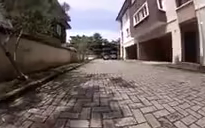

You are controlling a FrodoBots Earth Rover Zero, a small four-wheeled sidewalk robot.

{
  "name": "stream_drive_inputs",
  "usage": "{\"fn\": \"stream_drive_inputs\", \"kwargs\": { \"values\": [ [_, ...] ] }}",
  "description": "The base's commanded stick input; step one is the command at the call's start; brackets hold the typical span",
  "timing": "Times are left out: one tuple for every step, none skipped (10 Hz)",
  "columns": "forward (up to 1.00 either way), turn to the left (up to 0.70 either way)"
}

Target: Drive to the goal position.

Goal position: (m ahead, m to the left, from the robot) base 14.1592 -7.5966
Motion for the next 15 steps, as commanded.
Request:
{"fn": "stream_drive_inputs", "kwargs": {
  "values": [
    [0.50,0.00],
    [0.50,0.00],
    [0.50,0.00],
    [0.50,0.00],
    [0.50,0.00],
    [0.50,0.00],
    [0.50,0.00],
    [0.50,0.00],
    [0.50,0.00],
    [0.50,0.00],
    [0.50,0.00],
    [0.50,0.00],
    [0.50,0.00],
    [0.50,0.00],
    [0.50,0.00]
  ]
}}
